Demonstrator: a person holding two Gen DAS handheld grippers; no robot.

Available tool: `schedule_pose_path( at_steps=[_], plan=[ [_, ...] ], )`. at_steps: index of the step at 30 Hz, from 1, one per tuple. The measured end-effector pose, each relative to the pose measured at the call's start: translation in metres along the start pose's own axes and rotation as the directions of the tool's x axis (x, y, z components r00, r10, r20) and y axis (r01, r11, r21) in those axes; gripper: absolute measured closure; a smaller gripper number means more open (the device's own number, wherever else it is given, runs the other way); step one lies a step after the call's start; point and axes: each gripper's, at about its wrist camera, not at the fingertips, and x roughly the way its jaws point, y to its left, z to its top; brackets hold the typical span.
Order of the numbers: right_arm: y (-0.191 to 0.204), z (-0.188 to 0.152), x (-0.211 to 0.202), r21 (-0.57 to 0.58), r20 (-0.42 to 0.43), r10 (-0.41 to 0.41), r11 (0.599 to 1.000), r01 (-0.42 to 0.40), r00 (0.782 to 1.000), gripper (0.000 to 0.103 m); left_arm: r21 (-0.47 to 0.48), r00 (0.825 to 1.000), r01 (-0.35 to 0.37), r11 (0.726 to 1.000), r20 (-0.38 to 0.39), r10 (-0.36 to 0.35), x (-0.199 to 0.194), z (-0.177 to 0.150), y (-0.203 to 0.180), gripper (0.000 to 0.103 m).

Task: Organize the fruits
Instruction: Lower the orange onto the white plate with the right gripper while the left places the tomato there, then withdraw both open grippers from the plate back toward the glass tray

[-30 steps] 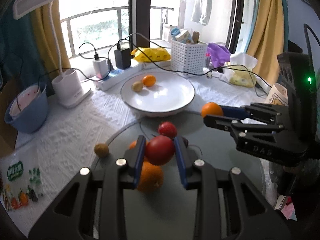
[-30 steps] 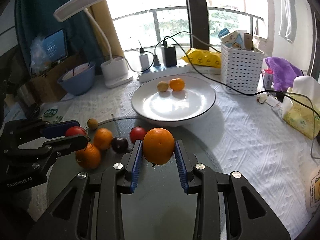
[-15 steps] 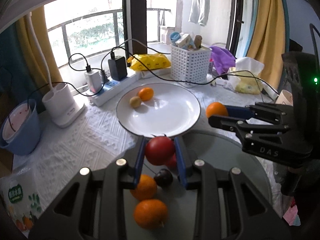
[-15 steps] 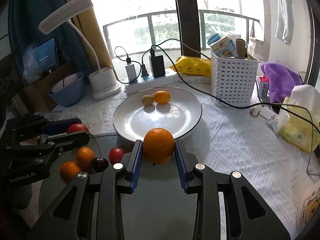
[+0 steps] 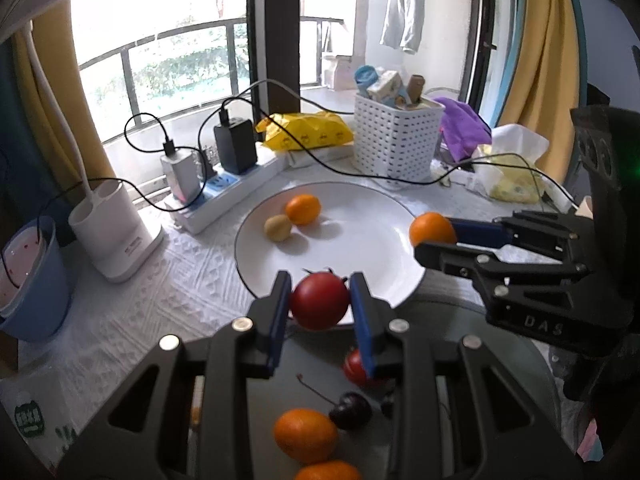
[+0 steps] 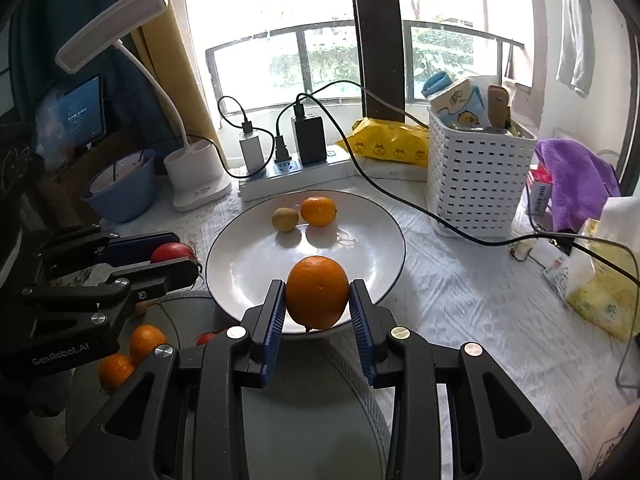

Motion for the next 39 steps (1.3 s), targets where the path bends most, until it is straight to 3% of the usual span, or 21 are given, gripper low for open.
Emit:
schedule_pose_path(
  at_steps=[16,17,18,19,22,39],
  plan=[
    [-0.002,0.019,0.030,0.007,-0.016,-0.015,1.000,0.015,1.000,0.068,-0.049,0.999,-0.016,0.999,-0.031,0.015,0.033,0.014,0.023,0.071],
    [-0.002,0.020,0.031,0.007,-0.016,-0.018,1.000,0.018,1.000,0.068,-0.051,1.000,-0.008,0.999,-0.025,0.007,0.033,0.015,0.025,0.070],
    [-0.002,0.021,0.032,0.007,-0.016,-0.020,1.000,0.020,1.000,0.068,-0.054,1.000,-0.003,0.999,-0.020,0.002,0.033,0.016,0.026,0.062],
    [-0.002,0.021,0.033,0.007,-0.016,-0.022,1.000,0.023,1.000,0.067,-0.059,1.000,0.001,0.998,-0.016,-0.002,0.033,0.016,0.027,0.055],
    [-0.004,0.021,0.034,0.011,-0.019,-0.023,1.000,0.023,1.000,0.063,-0.066,1.000,0.010,0.998,-0.006,-0.010,0.030,0.018,0.028,0.055],
    [0.009,0.019,0.004,0.005,0.007,-0.033,0.999,0.033,0.999,0.063,-0.073,0.999,-0.014,0.997,0.043,0.017,-0.010,0.012,0.026,0.055]
  ],
)
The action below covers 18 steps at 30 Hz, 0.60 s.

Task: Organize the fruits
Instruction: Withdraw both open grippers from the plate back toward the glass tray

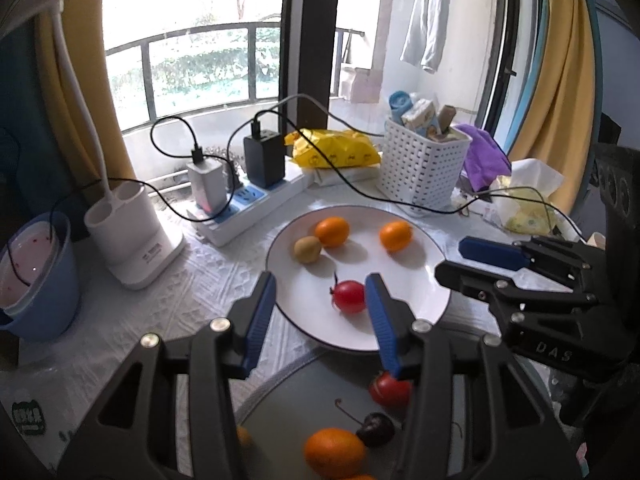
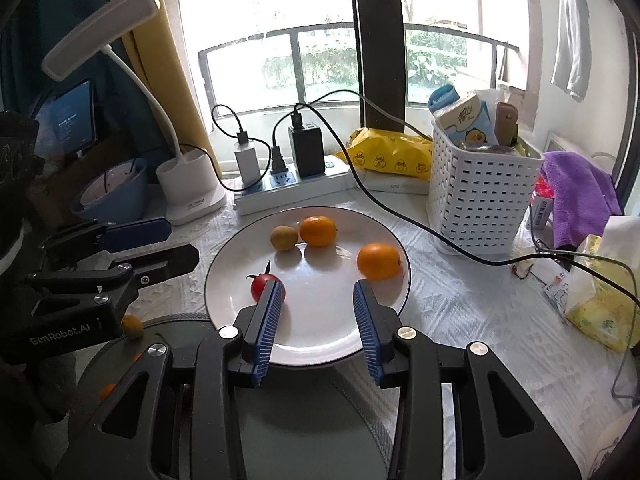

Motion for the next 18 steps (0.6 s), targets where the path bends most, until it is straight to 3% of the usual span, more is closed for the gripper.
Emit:
schedule_pose_path(
  at_steps=[18],
  plan=[
    [0.019,-0.020,-0.041,-0.011,0.015,-0.014,1.000,0.015,1.000,0.063,-0.009,1.000,-0.007,1.000,0.029,0.008,-0.051,-0.032,-0.004,0.055]
  ],
)
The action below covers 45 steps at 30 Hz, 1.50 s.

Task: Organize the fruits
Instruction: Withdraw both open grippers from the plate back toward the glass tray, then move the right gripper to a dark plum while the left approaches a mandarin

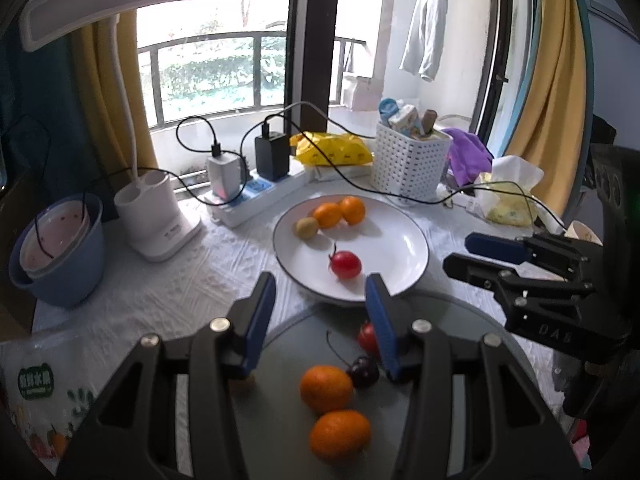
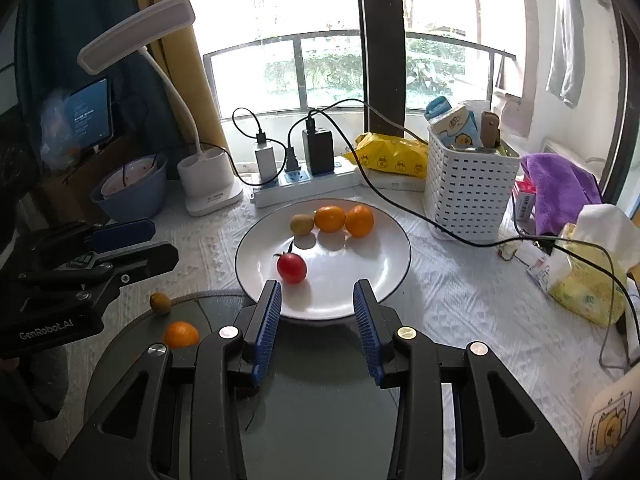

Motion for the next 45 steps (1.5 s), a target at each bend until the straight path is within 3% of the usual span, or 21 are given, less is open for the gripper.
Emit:
schedule_pose_path(
  at_steps=[17,31,35,45],
  plan=[
    [0.011,-0.034,-0.021,0.006,-0.024,-0.004,1.000,0.004,1.000,0.063,0.002,1.000,-0.018,1.000,-0.025,0.018,-0.024,-0.045,-0.007,0.055],
    [0.018,-0.061,-0.014,0.013,-0.076,0.016,1.000,-0.015,0.997,0.063,-0.020,0.995,-0.054,0.998,-0.088,0.052,-0.019,-0.082,0.001,0.054],
    [0.019,-0.067,-0.005,0.019,-0.104,0.018,1.000,-0.016,0.994,0.057,-0.036,0.995,-0.060,0.998,-0.085,0.056,-0.018,-0.084,0.005,0.040],
    [0.022,-0.069,0.010,0.022,-0.138,0.050,0.999,-0.047,0.989,0.054,-0.056,0.996,-0.001,0.998,-0.094,-0.004,-0.020,-0.091,0.002,0.040]
  ],
)
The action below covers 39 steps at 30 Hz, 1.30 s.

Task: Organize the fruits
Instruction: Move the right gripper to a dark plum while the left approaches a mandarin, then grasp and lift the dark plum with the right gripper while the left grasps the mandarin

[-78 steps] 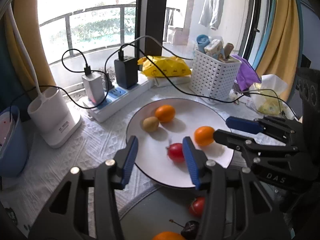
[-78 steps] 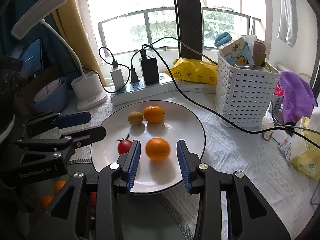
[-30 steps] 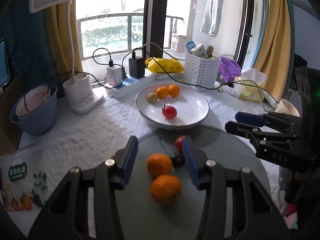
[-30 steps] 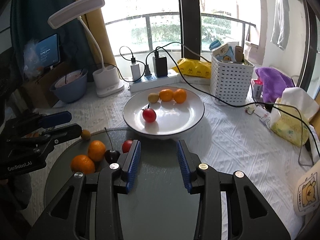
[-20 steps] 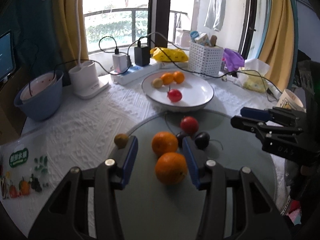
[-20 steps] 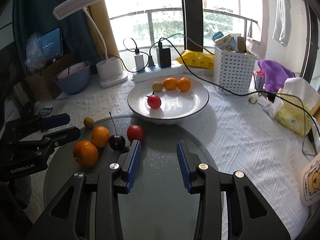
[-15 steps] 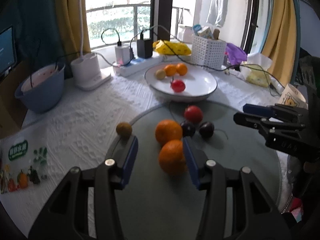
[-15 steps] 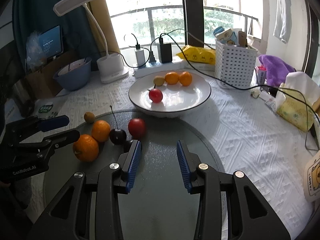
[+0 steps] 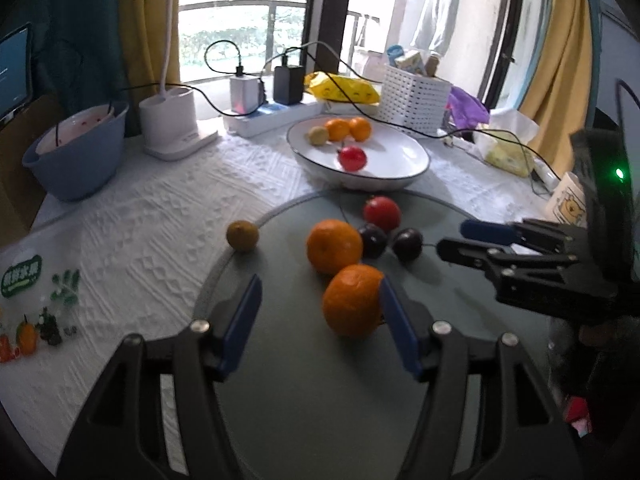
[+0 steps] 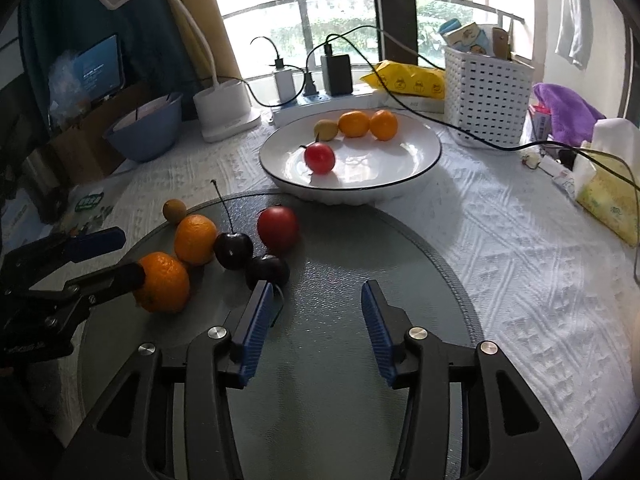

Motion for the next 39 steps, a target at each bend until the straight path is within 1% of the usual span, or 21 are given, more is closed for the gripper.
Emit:
schedule_pose_path(
  at_steps=[8,15,16,17,18,19,20,22,24,27,30,34,39],
  plan=[
    [0.004,0.004,0.005,-0.028,-0.007,0.029,0.999,-0.030,1.000,0.054,0.023,0.999,0.048,0.999,-0.021,-0.048,0.004,-0.003,-0.011,0.040],
    [0.019,0.011,0.016,-0.073,-0.024,0.066,0.995,-0.068,0.998,0.055,0.049,0.995,0.080,0.996,-0.061,-0.077,0.019,0.001,-0.024,0.040],
    [0.020,0.012,0.019,-0.078,-0.034,0.071,0.994,-0.073,0.997,0.055,0.052,0.995,0.080,0.995,-0.065,-0.076,0.020,0.001,-0.026,0.041],
    [0.021,0.013,0.021,-0.082,-0.040,0.073,0.994,-0.077,0.996,0.061,0.056,0.995,0.083,0.995,-0.066,-0.079,0.021,0.001,-0.027,0.041],
    [0.022,0.013,0.023,-0.088,-0.045,0.078,0.993,-0.081,0.996,0.063,0.061,0.994,0.088,0.994,-0.069,-0.084,0.022,0.000,-0.028,0.044],
    [0.024,0.014,0.025,-0.097,-0.052,0.080,0.992,-0.085,0.995,0.066,0.061,0.993,0.101,0.993,-0.071,-0.096,0.022,-0.001,-0.029,0.050],
    [0.025,0.014,0.026,-0.103,-0.057,0.080,0.991,-0.086,0.995,0.072,0.059,0.991,0.115,0.992,-0.073,-0.111,0.022,-0.001,-0.030,0.052],
    [0.026,0.015,0.027,-0.112,-0.061,0.076,0.990,-0.083,0.995,0.073,0.071,0.990,0.128,0.989,-0.073,-0.123,0.022,-0.001,-0.033,0.059],
    [0.024,0.015,0.026,-0.110,-0.061,0.083,0.990,-0.089,0.995,0.073,0.083,0.991,0.118,0.990,-0.069,-0.112,0.022,-0.001,-0.036,0.059],
    [0.023,0.014,0.023,-0.112,-0.053,0.082,0.990,-0.088,0.995,0.073,0.074,0.991,0.122,0.990,-0.069,-0.117,0.020,-0.001,-0.035,0.060],
    [0.021,0.013,0.018,-0.106,-0.042,0.078,0.991,-0.082,0.996,0.073,0.069,0.992,0.110,0.992,-0.065,-0.105,0.018,0.000,-0.034,0.060],
    [0.013,0.014,0.008,-0.095,-0.016,0.066,0.993,-0.068,0.998,0.073,0.063,0.994,0.102,0.993,-0.044,-0.099,0.012,0.005,-0.032,0.060],
    [0.003,0.021,-0.003,-0.086,0.017,0.051,0.995,-0.049,0.999,0.073,0.067,0.996,0.088,0.994,-0.004,-0.088,0.004,0.019,-0.032,0.060]
  ],
)
